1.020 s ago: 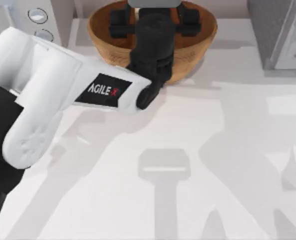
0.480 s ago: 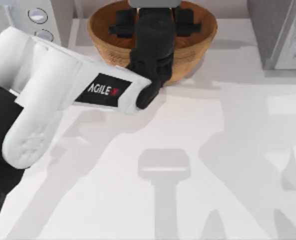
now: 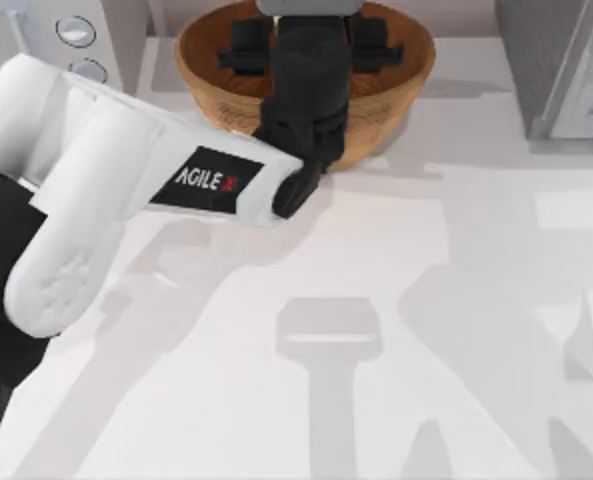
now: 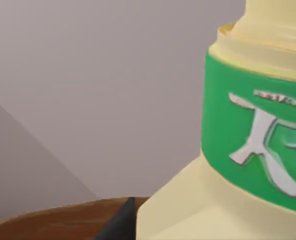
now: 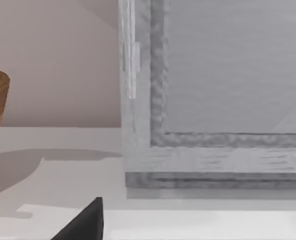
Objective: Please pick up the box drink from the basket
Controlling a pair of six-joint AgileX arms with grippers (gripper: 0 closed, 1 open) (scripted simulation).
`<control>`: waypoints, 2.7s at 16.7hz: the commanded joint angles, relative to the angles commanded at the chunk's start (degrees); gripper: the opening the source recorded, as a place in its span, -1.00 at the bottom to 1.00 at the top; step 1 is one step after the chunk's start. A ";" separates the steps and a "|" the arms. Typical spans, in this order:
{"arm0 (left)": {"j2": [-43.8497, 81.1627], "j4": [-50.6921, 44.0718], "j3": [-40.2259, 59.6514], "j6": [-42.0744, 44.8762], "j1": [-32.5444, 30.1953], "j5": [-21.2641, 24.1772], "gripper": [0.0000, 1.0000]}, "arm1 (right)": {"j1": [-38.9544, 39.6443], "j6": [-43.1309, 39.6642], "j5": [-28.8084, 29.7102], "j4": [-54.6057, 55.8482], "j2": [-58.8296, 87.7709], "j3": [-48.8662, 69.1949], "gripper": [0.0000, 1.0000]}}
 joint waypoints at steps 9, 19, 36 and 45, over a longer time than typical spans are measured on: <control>-2.23 -3.40 1.39 0.17 -0.53 -0.03 -1.00 | 0.00 0.00 0.00 0.00 0.00 0.00 1.00; -12.42 -24.64 13.48 0.14 -0.55 -0.28 -1.00 | 0.00 0.00 0.00 0.00 0.00 0.00 1.00; -38.91 -32.94 -6.72 0.44 6.42 6.59 -1.00 | 0.00 0.00 0.00 0.00 0.00 0.00 1.00; -92.86 -41.19 -49.12 0.07 21.86 20.27 -1.00 | 0.00 0.00 0.00 0.00 0.00 0.00 1.00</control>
